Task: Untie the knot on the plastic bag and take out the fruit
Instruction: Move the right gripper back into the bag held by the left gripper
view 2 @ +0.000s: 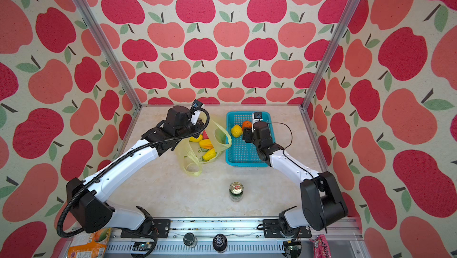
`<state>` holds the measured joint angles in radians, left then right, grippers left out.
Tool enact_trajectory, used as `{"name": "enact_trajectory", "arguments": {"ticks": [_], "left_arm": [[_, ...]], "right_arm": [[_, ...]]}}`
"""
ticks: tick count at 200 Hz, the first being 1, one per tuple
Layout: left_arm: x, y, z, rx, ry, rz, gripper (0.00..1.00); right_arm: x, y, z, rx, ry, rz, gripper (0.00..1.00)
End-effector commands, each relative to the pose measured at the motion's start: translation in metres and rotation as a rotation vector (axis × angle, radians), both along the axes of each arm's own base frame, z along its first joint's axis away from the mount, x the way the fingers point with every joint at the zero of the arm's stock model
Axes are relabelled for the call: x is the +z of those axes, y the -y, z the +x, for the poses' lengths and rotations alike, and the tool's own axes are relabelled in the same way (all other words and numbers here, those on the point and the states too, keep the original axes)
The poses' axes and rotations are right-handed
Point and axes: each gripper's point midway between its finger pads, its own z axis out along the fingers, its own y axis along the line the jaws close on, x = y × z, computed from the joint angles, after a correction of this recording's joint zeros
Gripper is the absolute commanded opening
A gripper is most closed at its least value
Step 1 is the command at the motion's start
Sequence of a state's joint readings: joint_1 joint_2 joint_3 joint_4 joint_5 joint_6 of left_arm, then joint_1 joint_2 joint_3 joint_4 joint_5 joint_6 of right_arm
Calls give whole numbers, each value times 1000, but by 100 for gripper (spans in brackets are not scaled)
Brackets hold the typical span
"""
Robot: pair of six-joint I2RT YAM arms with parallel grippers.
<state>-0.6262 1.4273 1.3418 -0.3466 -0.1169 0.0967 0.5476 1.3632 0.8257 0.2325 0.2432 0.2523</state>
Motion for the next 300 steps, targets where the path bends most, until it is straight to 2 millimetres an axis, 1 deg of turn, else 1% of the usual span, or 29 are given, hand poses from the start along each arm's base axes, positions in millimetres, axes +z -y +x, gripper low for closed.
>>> {"name": "enact_trajectory", "arguments": {"ticks": [1,6,7,10,24,43,55,76,93,100,113,145,159,160,163,164,167,189,200,216,240,259,287,300], "left_arm": [[4,0,7,15,17,0,0],[3,-1,7,17,13,2,0],[2,-1,7,17,13,3,0],[3,-1,7,17,13,1,0],[2,-1,7,18,9,0,0],[3,-2,5,18,9,-5,0],[3,-2,4,18,9,-8,0],[2,-3,5,21,9,-5,0],[0,-2,7,21,3,-1,0],[-1,-1,7,20,1,3,0],[-2,-1,8,19,-1,4,0],[1,2,6,10,0,0,0],[2,2,5,8,4,-4,0],[3,2,5,7,6,-5,0],[3,2,5,6,6,-6,0],[4,2,5,6,6,-6,0],[3,2,5,6,5,-6,0],[4,1,4,5,6,-12,0],[4,2,2,4,2,-12,0],[6,3,1,-1,10,-11,0],[8,3,0,-1,16,-15,0],[7,3,-1,-3,12,-16,0],[9,4,-5,-3,19,-8,0],[12,6,-6,-11,30,-13,0]], "right_arm": [[49,-38,-39,154,229,-26,64],[57,-47,-51,189,269,-34,62],[59,-50,-56,203,286,-38,61],[61,-53,-60,216,299,-43,60],[78,-72,-92,314,403,-50,54],[88,-94,-133,451,528,-62,51],[90,-105,-155,527,587,-77,50],[90,-125,-188,663,653,-117,48],[84,-137,-201,738,670,-143,46],[80,-142,-204,761,668,-150,45],[72,-150,-204,788,653,-169,43],[42,-175,-192,824,598,-230,40],[28,-186,-179,809,551,-280,37],[24,-188,-177,807,540,-290,37],[23,-189,-175,805,533,-296,37],[19,-191,-173,804,520,-307,36],[17,-192,-171,800,513,-312,36],[-13,-206,-147,786,412,-370,31],[-25,-208,-136,770,377,-380,31],[-40,-213,-126,772,331,-390,31],[-54,-218,-107,737,254,-449,30],[-72,-221,-98,733,204,-483,30],[-95,-219,-78,677,161,-578,30],[-105,-215,-73,666,126,-644,30]]}}
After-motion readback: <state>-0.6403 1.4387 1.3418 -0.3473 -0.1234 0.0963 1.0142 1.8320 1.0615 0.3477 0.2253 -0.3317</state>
